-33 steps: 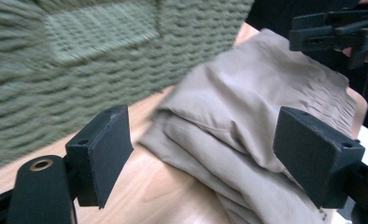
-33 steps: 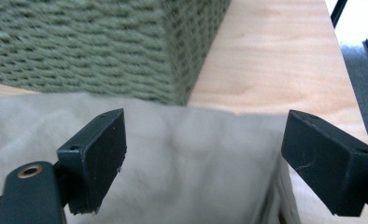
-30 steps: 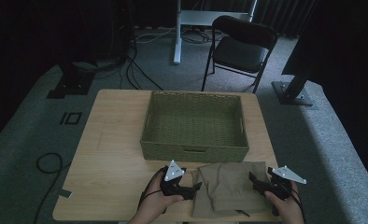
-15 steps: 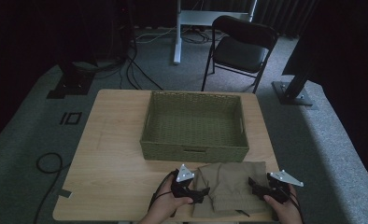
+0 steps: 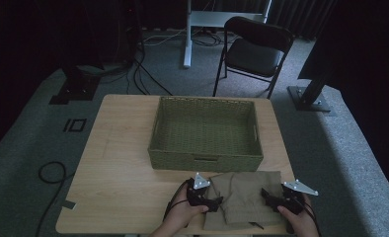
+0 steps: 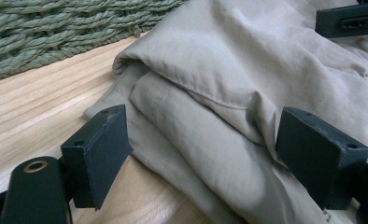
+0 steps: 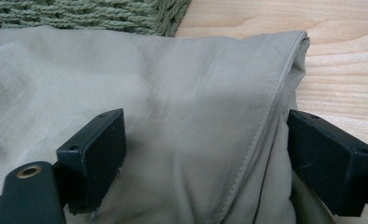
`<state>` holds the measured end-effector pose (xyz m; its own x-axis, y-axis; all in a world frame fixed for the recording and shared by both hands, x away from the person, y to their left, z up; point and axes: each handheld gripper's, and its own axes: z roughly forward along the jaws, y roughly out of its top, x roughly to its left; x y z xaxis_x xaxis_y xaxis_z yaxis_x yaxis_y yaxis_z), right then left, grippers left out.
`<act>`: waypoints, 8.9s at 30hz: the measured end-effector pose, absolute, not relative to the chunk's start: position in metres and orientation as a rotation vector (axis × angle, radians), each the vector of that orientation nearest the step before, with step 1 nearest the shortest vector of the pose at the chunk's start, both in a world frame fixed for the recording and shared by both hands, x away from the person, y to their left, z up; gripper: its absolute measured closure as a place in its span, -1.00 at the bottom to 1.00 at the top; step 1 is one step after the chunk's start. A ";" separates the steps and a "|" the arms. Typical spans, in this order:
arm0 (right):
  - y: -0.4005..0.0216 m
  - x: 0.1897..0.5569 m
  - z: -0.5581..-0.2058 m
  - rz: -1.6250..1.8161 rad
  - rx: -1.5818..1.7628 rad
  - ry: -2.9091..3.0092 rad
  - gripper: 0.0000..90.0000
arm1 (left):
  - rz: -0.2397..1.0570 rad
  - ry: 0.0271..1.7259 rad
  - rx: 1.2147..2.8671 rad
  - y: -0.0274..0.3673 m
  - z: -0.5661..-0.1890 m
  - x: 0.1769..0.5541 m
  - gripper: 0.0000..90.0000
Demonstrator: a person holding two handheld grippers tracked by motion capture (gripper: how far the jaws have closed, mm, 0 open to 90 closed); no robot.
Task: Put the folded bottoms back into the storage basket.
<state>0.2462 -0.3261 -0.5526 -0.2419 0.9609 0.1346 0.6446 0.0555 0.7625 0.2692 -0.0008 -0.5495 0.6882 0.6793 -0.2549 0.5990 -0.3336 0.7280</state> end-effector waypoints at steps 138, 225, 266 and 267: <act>-0.223 0.396 -0.386 1.385 1.460 1.918 0.81 | 0.349 0.896 1.817 0.089 -0.389 0.430 0.82; -0.206 0.455 -0.432 1.223 1.315 2.052 -0.66 | 0.435 1.055 1.817 0.079 -0.408 0.449 -0.58; -0.225 0.371 -0.409 1.243 1.101 2.087 -0.68 | 0.366 0.935 1.829 0.093 -0.410 0.362 -0.60; -0.226 0.370 -0.410 1.242 1.103 2.086 -0.68 | 0.361 0.930 1.833 0.093 -0.411 0.360 -0.60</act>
<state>0.3698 -0.2255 -0.4096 -0.5657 0.8246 0.0063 0.3984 0.2667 0.8776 0.3599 0.0934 -0.4110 0.6586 0.7352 -0.1604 0.4344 -0.1973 0.8789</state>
